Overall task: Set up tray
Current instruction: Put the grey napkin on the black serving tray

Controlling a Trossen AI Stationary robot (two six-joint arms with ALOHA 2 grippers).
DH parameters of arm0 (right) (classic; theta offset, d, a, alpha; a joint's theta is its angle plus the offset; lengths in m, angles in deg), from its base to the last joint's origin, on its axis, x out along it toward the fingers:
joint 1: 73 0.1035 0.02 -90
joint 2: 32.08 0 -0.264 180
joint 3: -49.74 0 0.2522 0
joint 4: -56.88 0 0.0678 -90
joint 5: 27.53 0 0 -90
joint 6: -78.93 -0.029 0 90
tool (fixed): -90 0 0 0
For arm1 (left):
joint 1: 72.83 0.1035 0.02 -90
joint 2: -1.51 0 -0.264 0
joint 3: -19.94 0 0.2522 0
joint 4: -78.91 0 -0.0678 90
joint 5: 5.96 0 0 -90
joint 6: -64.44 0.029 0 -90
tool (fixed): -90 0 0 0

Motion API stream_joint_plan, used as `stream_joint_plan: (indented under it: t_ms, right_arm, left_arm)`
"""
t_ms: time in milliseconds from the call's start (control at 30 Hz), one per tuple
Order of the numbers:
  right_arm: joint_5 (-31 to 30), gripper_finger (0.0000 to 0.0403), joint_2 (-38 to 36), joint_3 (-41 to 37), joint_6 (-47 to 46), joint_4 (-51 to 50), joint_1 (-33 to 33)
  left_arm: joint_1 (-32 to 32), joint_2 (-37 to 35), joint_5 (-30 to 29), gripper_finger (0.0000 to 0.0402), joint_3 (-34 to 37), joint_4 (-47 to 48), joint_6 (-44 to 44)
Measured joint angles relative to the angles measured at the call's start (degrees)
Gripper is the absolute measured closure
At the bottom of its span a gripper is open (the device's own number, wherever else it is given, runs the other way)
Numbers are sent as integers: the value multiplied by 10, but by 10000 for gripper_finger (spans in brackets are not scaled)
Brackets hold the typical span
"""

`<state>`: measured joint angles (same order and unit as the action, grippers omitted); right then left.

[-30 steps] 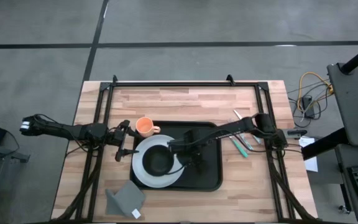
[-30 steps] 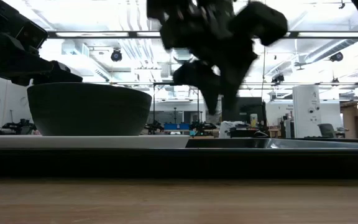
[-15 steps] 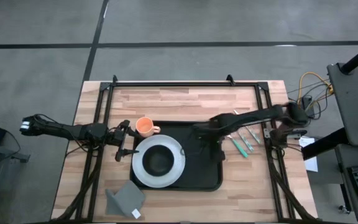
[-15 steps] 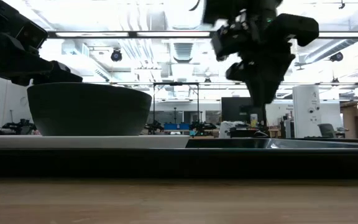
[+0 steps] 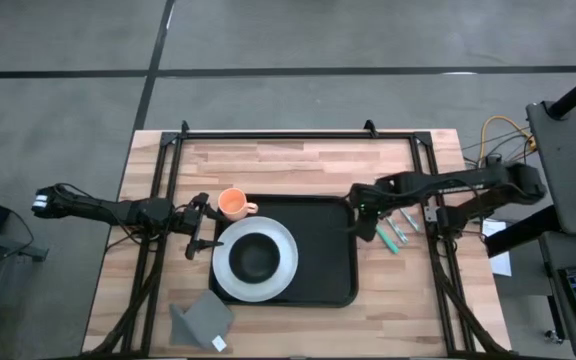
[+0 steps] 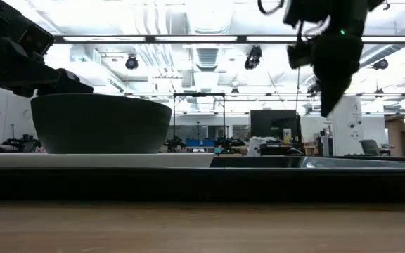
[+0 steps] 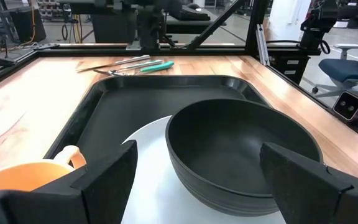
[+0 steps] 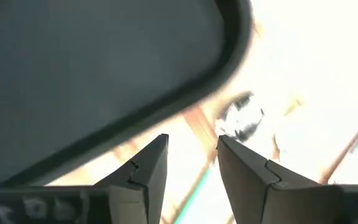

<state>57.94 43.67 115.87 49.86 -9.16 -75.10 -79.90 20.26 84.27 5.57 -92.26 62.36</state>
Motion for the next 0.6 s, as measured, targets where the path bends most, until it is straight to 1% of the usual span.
stream_joint_plan:
  t_ms: [167,367,600]
  right_arm:
    - [9,274,-16,-43,-50,-3,-28]
    - [36,277,-14,-77,-70,-8,-64]
    - [39,278,-16,-85,-70,-21,-86]
  left_arm:
    - [0,0,0,86,0,0,0]
    - [0,0,0,86,0,0,0]
    - [0,0,0,86,0,0,0]
